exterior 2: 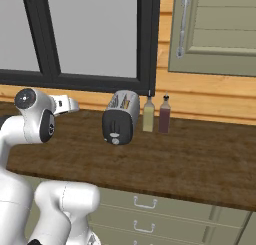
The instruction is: Start the toaster. Once the lever pops up, take the bread to the plate on the dining counter.
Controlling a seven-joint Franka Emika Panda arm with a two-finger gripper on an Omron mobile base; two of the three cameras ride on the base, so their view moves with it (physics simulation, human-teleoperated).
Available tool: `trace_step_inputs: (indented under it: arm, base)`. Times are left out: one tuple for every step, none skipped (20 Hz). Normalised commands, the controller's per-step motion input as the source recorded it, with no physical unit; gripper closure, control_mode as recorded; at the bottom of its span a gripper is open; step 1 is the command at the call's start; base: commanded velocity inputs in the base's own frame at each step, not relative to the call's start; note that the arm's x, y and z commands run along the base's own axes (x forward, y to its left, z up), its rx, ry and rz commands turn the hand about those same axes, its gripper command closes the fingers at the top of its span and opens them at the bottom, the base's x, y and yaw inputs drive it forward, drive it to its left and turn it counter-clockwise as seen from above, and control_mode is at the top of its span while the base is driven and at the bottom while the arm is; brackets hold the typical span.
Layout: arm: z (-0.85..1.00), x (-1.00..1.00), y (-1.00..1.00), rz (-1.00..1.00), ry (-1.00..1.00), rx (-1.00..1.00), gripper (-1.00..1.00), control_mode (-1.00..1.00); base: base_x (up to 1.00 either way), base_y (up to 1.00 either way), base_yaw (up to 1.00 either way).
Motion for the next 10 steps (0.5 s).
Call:
trace_step_inputs:
  arm:
    - [0.0, 0.0, 0.0, 0.0, 0.0, 0.0, -1.0, -1.0]
    - [0.0, 0.0, 0.0, 0.0, 0.0, 0.0, -1.0, -1.0]
    - [0.0, 0.0, 0.0, 0.0, 0.0, 0.0, -1.0, -1.0]
    - [0.0, 0.0, 0.0, 0.0, 0.0, 0.0, -1.0, -1.0]
    - [0.0, 0.0, 0.0, 0.0, 0.0, 0.0, -1.0, -1.0]
    - [0.0, 0.0, 0.0, 0.0, 0.0, 0.0, -1.0, -1.0]
    - [0.0, 0.0, 0.0, 0.0, 0.0, 0.0, -1.0, -1.0]
    - [0.0, 0.0, 0.0, 0.0, 0.0, 0.0, -1.0, -1.0]
    - [0.0, 0.0, 0.0, 0.0, 0.0, 0.0, -1.0, -1.0]
    - [0.0, 0.0, 0.0, 0.0, 0.0, 0.0, -1.0, -1.0]
  base:
    - [0.0, 0.0, 0.0]
    - [0.0, 0.0, 0.0]
    - [0.0, 0.0, 0.0]
    - [0.0, 0.0, 0.0]
    - [0.0, 0.0, 0.0]
    - [0.0, 0.0, 0.0]
    - [0.0, 0.0, 0.0]
    - [0.0, 0.0, 0.0]
    - [0.0, 0.0, 0.0]
    - [0.0, 0.0, 0.0]
